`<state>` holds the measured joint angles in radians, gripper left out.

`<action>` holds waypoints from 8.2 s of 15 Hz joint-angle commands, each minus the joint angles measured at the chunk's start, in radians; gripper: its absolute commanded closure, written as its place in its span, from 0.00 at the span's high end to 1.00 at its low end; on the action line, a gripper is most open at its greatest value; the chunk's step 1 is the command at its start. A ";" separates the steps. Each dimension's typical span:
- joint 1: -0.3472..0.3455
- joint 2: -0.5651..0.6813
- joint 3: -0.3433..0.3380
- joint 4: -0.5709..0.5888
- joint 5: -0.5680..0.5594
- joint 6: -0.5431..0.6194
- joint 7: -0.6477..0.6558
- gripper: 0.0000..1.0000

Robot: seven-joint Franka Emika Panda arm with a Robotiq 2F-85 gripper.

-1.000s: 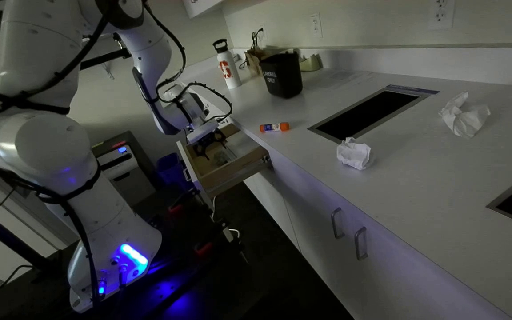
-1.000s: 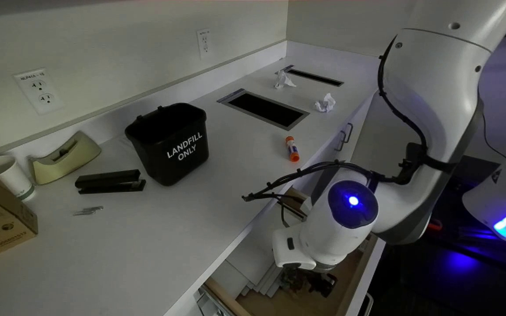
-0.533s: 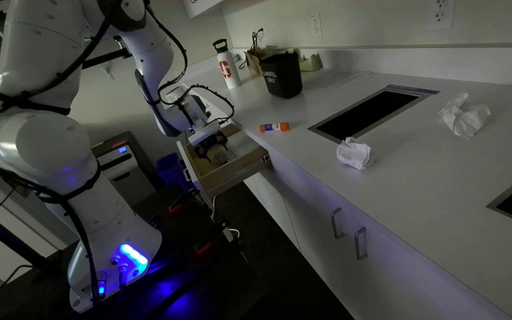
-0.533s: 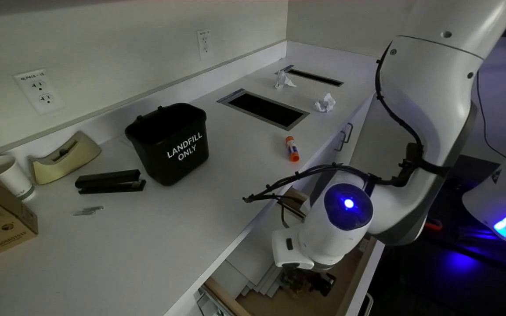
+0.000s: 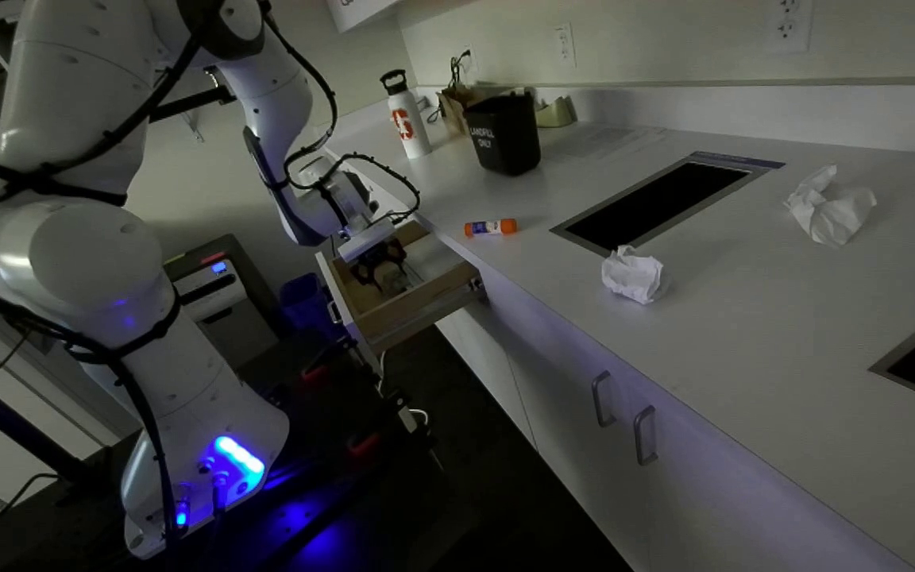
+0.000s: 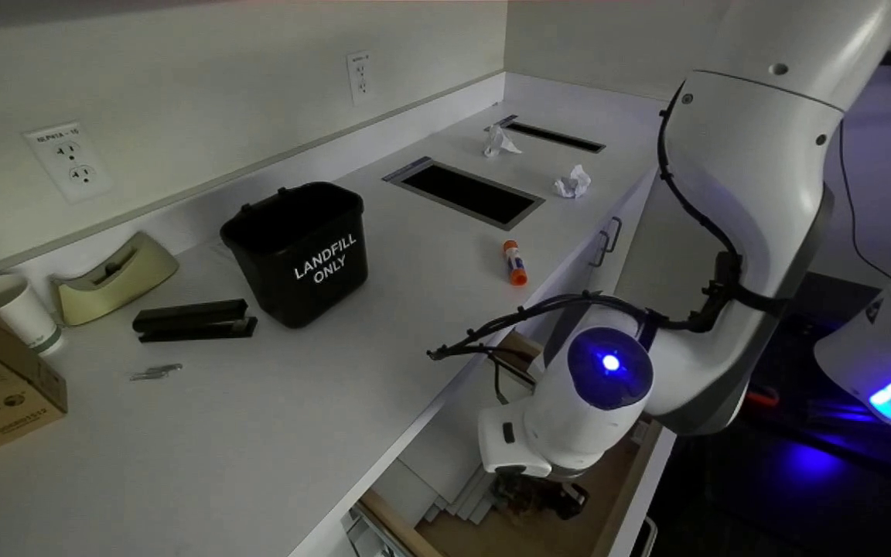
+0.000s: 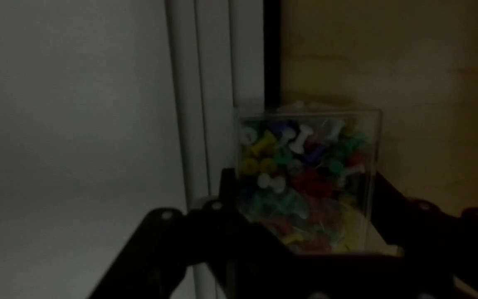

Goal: Remove the case of pins from the open drawer then close the drawer

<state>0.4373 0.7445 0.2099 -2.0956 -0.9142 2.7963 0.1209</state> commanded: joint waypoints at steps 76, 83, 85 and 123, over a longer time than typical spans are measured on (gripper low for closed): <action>-0.221 -0.624 0.093 -0.122 0.856 -0.447 -0.393 1.00; -0.193 -0.593 0.093 -0.101 0.844 -0.473 -0.394 1.00; -0.195 -0.592 0.090 -0.100 0.844 -0.473 -0.394 1.00; 0.083 -0.416 0.315 -0.397 -0.022 -0.148 -0.722 0.00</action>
<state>0.5303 0.2697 0.5345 -2.5070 -0.8627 2.6194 -0.5089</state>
